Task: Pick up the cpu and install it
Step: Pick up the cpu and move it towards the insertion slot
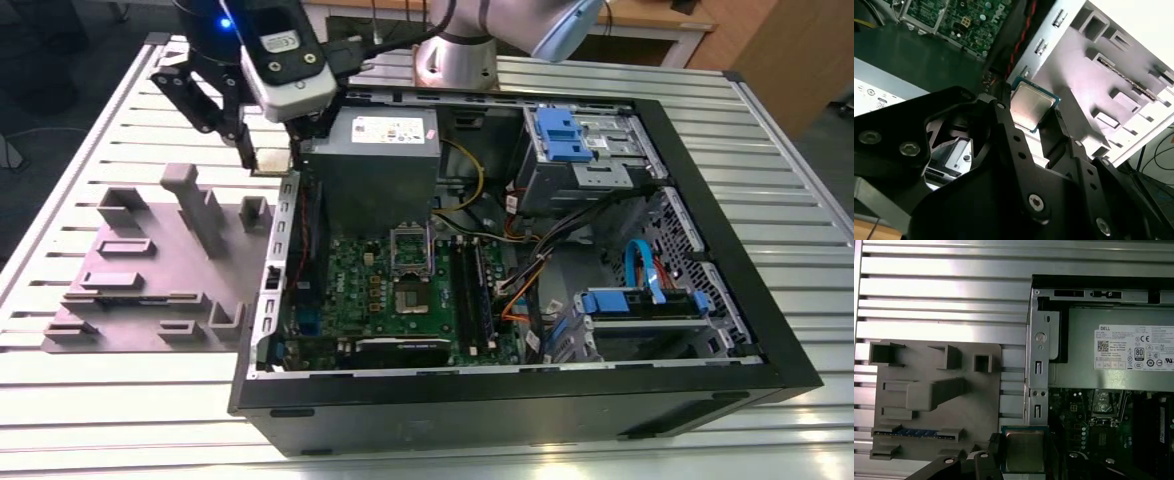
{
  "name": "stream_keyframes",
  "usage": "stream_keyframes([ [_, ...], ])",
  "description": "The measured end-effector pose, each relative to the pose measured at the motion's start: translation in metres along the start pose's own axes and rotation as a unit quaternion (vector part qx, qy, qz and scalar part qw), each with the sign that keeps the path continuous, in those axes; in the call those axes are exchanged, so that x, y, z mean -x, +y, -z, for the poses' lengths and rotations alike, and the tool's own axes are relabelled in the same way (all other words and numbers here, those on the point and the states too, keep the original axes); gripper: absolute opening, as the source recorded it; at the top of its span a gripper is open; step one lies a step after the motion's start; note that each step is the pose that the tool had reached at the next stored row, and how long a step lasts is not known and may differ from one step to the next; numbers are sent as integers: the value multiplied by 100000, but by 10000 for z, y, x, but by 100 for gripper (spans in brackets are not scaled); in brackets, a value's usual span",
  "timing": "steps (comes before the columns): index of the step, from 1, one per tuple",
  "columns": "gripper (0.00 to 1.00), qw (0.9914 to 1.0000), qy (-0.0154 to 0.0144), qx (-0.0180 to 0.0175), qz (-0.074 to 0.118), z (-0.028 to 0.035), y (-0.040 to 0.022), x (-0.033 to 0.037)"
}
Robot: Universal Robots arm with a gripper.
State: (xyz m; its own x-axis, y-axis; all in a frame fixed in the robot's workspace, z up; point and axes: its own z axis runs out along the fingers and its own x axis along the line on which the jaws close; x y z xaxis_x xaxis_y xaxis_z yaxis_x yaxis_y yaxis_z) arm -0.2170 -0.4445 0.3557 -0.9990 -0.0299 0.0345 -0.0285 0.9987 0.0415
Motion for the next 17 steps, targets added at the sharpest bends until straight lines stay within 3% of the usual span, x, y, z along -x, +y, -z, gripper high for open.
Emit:
stream_keyframes([
  [17,47,100000,150,8,-2,9,-13,434],
])
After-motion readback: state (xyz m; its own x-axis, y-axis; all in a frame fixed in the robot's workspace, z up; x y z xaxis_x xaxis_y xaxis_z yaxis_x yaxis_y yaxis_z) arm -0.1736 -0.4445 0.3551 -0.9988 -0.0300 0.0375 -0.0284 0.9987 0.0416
